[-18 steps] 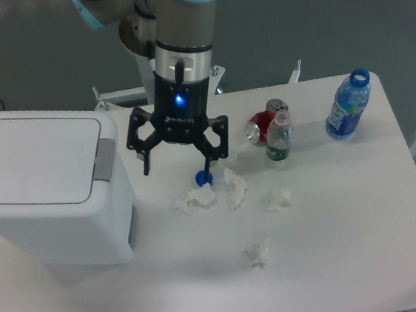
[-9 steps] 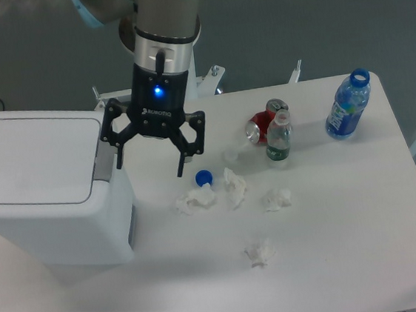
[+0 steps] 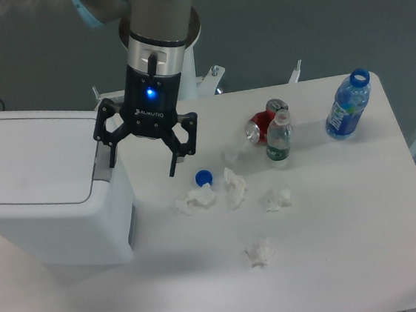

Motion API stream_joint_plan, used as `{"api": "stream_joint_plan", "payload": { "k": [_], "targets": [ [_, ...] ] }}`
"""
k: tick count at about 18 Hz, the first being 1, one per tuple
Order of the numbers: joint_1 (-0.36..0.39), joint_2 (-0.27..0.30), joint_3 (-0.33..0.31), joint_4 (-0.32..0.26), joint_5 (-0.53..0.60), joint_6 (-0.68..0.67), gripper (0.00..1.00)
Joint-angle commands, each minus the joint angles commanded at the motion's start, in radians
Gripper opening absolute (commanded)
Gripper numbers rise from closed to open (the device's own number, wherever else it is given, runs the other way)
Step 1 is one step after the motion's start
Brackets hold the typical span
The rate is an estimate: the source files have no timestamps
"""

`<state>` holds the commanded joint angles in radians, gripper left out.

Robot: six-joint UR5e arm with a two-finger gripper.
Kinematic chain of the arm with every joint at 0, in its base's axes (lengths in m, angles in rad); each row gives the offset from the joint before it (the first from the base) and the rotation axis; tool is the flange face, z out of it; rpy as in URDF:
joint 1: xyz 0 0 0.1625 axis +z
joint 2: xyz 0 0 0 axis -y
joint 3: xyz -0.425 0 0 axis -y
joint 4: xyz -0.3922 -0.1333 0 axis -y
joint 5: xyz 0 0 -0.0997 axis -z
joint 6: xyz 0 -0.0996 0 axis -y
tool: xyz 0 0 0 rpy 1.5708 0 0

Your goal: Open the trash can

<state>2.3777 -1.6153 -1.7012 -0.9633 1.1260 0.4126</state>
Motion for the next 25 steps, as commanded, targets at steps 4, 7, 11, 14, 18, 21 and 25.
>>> {"api": "stream_joint_plan", "payload": {
  "k": [4,7,11,14,18,21,25],
  "targets": [
    [-0.006,0.000,-0.006,0.000,0.002,0.000,1.00],
    [-0.008,0.000,-0.009,0.000,0.002,0.000,1.00],
    [-0.009,0.002,-0.012,0.000,0.002,0.005,1.00],
    [-0.008,0.002,-0.012,0.000,0.002,0.006,1.00],
    [-0.009,0.000,-0.012,0.000,0.003,0.006,1.00],
    [-0.002,0.002,-0.008,0.002,0.000,0.006,1.00],
    [0.043,0.014,0.028,0.002,-0.012,0.006,1.00]
  ]
}}
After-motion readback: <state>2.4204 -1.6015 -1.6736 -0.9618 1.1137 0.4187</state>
